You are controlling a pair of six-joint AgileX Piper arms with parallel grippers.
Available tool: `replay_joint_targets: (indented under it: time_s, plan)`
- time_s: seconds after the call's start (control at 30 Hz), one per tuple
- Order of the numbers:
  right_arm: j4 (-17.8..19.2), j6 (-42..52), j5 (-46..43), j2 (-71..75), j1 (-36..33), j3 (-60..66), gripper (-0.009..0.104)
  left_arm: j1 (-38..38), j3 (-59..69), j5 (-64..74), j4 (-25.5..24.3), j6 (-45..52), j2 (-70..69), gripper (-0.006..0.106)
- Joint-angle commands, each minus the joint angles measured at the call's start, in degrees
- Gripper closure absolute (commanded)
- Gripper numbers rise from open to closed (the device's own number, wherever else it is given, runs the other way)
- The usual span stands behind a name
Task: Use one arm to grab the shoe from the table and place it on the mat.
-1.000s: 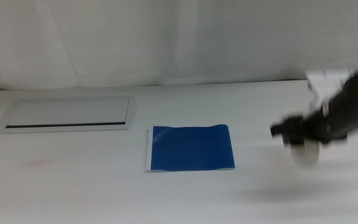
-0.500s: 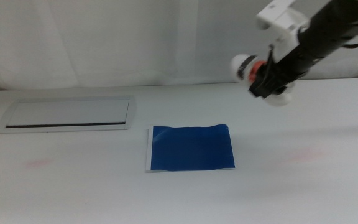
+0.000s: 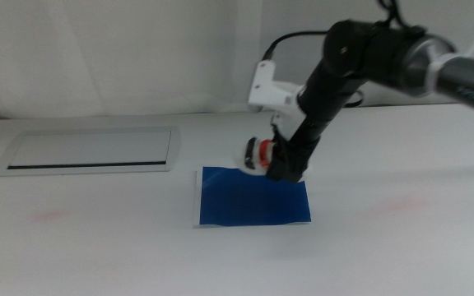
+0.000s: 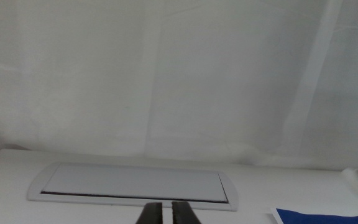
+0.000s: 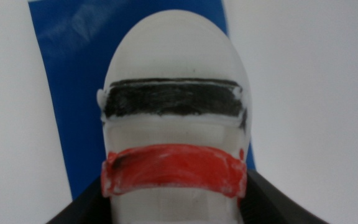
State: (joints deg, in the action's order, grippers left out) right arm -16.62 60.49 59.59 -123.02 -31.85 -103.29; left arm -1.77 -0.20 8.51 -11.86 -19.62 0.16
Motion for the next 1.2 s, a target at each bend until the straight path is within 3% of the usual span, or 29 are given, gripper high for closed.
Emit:
replay_joint_targets:
  time_s: [0.0, 0.57, 0.77, 0.93, 1.03, 1.17]
  plan:
    - [-1.4, 2.8, 0.2, -2.6, -1.1, -2.4, 0.097, 0.1, 2.3, -0.2, 0.3, -0.4, -1.1, 0.103]
    - [-0.3, 2.3, 2.9, -10.7, -2.6, -5.2, 0.097, 0.1, 2.3, -0.2, 0.3, -0.4, -1.1, 0.103]
    - [-0.3, -4.8, 0.1, -10.9, -2.6, -5.2, 0.097, 0.1, 2.3, -0.2, 0.3, -0.4, -1.1, 0.103]
    - [-0.3, -4.8, 0.1, -10.9, -2.6, -5.2, 0.097, 0.1, 2.3, -0.2, 0.3, -0.4, -1.1, 0.103]
    - [-0.4, -1.8, -0.7, -10.9, -2.6, -5.2, 0.081, 0.1, 2.3, -0.2, 0.3, -0.4, -1.1, 0.103]
    - [-1.3, -2.3, -2.2, -10.9, -2.6, -5.2, 0.036, 0.1, 2.3, -0.2, 0.3, -0.4, -1.1, 0.103]
